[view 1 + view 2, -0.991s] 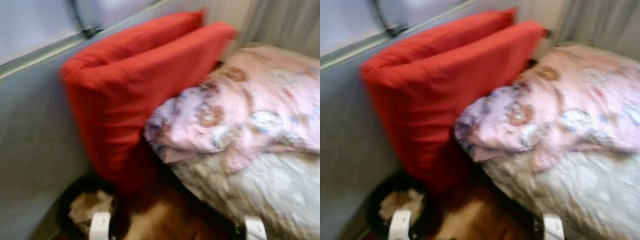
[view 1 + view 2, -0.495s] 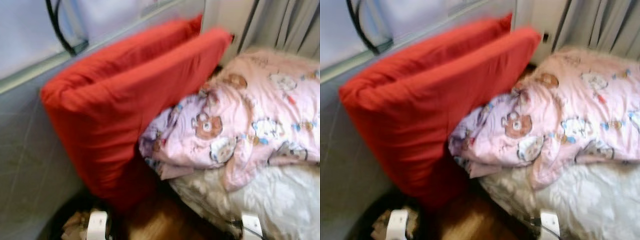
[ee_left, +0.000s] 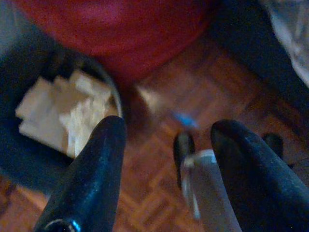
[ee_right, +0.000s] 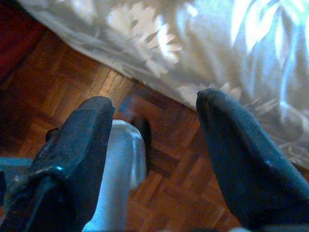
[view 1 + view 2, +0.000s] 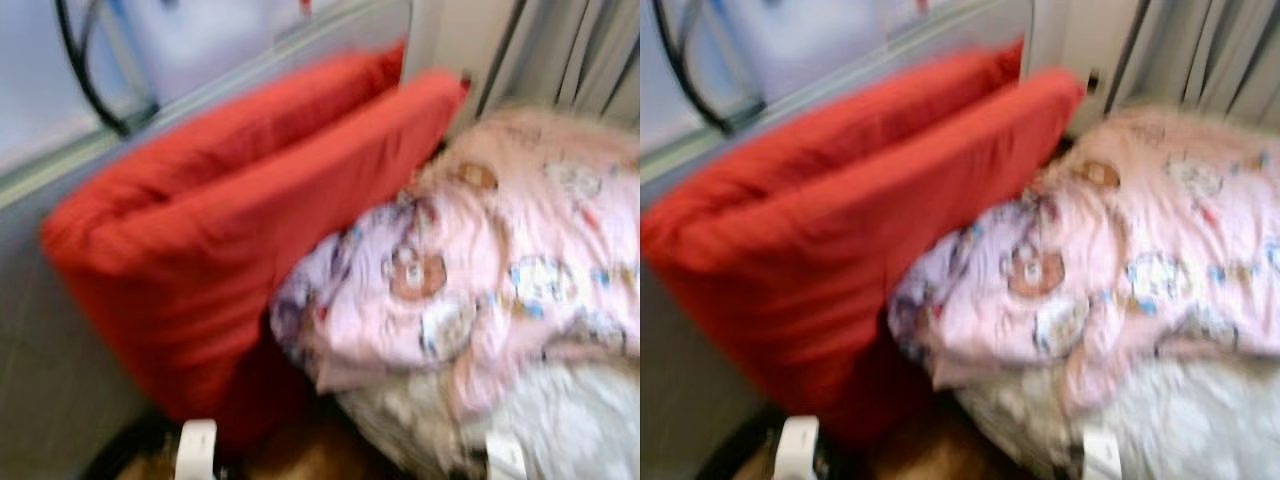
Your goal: Clean up the room
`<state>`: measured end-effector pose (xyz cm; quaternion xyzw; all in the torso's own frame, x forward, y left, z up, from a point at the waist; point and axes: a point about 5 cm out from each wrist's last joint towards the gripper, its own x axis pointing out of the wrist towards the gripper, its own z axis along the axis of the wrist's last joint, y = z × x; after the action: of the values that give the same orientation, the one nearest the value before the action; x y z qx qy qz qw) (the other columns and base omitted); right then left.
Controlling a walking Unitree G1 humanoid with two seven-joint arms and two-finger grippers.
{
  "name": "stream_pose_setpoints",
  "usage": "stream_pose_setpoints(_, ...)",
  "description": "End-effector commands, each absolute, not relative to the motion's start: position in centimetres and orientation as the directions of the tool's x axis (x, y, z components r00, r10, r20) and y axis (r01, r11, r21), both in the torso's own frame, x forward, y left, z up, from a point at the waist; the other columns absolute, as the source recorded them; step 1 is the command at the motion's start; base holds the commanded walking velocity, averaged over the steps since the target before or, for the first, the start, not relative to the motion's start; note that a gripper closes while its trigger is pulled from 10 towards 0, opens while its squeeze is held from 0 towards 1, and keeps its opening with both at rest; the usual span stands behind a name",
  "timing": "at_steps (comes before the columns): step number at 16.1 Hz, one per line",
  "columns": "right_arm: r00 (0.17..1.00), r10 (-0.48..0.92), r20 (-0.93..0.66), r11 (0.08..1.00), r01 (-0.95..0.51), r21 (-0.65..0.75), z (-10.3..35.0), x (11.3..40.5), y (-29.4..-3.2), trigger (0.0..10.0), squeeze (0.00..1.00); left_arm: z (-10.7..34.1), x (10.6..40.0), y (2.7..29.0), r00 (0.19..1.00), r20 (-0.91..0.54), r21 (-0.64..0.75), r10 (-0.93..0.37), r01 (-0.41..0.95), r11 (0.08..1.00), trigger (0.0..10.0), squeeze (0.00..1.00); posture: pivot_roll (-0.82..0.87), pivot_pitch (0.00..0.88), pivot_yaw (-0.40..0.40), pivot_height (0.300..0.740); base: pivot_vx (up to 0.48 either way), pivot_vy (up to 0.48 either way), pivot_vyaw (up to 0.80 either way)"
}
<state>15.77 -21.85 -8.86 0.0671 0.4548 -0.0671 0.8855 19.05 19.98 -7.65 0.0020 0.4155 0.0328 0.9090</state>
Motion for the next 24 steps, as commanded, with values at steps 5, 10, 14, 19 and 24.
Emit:
stream_pose_setpoints(5, 0.569, -0.08, -0.819, 0.978, 0.204, 0.046, -8.9, 15.2, -22.5, 10.0, 0.0, -7.9, 18.6, 19.3, 0.648, -0.761, 0.02, 0.044, -0.045, 0.999, 10.0, 0.0, 0.02, 0.1, 0.023, 0.74, 0.105, 0.0, 0.0)
stream_pose_setpoints(10, 0.569, -0.08, -0.819, 0.979, 0.199, 0.043, -8.9, 15.2, -22.5, 10.0, 0.0, -8.0, 18.7, 18.8, 0.654, -0.756, 0.034, 0.037, -0.017, 0.999, 10.0, 0.0, 0.02, 0.104, 0.021, 0.74, 0.0, -0.262, 0.0)
stream_pose_setpoints(14, 0.595, -0.07, -0.801, 0.982, 0.181, 0.048, -8.8, 15.4, -22.5, 10.0, 0.0, -7.6, 19.2, 18.7, 0.68, -0.732, 0.013, 0.032, -0.033, 0.999, 10.0, 0.0, 0.02, 0.108, 0.021, 0.74, 0.0, -0.108, 0.0)
stream_pose_setpoints(19, 0.658, -0.072, -0.75, 0.983, 0.173, 0.058, -8.3, 15.9, -22.6, 10.0, 0.0, -6.3, 21.0, 18.9, 0.761, -0.648, -0.003, 0.023, -0.033, 0.999, 10.0, 0.0, 0.02, 0.112, 0.019, 0.74, 0.0, 0.0, 0.0)
stream_pose_setpoints(24, 0.741, -0.04, -0.67, 0.987, 0.133, 0.088, -7.6, 16.5, -22.4, 10.0, 0.0, -2.7, 25.1, 18.5, 0.91, -0.413, -0.032, 0.032, -0.049, 0.998, 10.0, 0.0, -0.01, 0.118, 0.021, 0.74, 0.0, 0.0, 0.0)
